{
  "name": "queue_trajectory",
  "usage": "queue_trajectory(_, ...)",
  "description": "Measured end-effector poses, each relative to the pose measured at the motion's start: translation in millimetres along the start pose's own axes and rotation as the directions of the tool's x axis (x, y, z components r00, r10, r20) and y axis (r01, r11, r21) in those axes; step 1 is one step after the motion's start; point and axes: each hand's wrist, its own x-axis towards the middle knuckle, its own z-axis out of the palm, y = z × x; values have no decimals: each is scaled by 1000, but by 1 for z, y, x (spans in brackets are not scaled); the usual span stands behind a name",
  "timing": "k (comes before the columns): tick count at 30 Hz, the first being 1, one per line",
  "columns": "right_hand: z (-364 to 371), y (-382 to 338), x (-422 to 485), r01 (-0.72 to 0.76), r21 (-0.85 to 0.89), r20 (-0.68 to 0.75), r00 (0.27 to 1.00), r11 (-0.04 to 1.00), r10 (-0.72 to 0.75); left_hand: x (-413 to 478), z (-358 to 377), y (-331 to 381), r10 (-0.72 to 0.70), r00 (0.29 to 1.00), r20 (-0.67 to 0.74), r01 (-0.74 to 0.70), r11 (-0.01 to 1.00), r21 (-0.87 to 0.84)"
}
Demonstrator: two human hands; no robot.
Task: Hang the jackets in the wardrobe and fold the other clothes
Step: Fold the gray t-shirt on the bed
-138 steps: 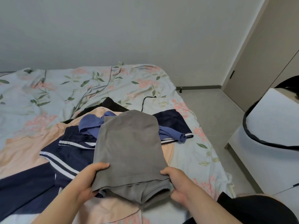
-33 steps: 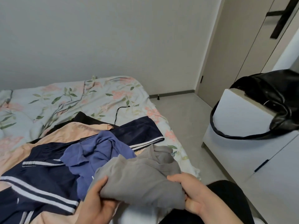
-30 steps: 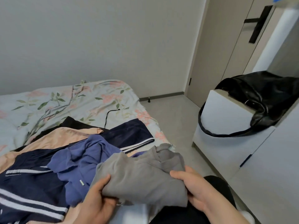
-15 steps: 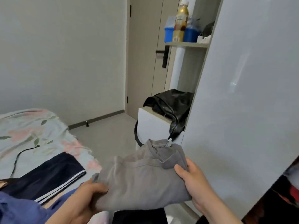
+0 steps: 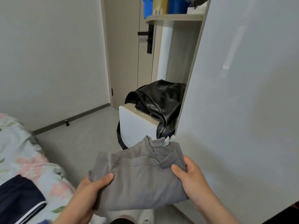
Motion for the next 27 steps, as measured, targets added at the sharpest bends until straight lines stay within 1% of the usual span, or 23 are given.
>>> queue_trajectory(4, 10, 14, 31, 18, -6, -5, 1000, 1000, -18, 35, 6, -9, 31, 998, -55, -31, 999, 9)
queue_trajectory(8, 42, 19, 93, 103, -34, 65, 993, 994, -101, 98, -8, -10, 134, 976, -170, -137, 991, -5)
queue_trajectory(12, 78, 19, 175, 188, 8, 122, 975, 982, -188, 174, -25, 11, 223, 937, -269, -237, 971, -21)
queue_trajectory(15, 94, 12, 227, 215, 54, 120, 968, 975, -220, 219, -27, 32, 236, 924, -301, -255, 967, -26)
queue_trajectory(17, 98, 4, 253, 217, 85, 90, 970, 972, -225, 234, -20, 48, 243, 915, -323, -265, 964, -24)
queue_trajectory(20, 98, -20, 278, 151, 127, 48, 986, 980, -158, 243, -8, 82, 212, 922, -324, -243, 968, -58)
queue_trajectory(24, 91, -83, 280, -12, 106, 80, 997, 994, 4, 227, 7, 140, 126, 935, -332, -162, 983, -85)
queue_trajectory(27, 84, -136, 273, -116, 66, 108, 988, 991, 108, 202, 21, 185, 64, 938, -342, -91, 994, -63)
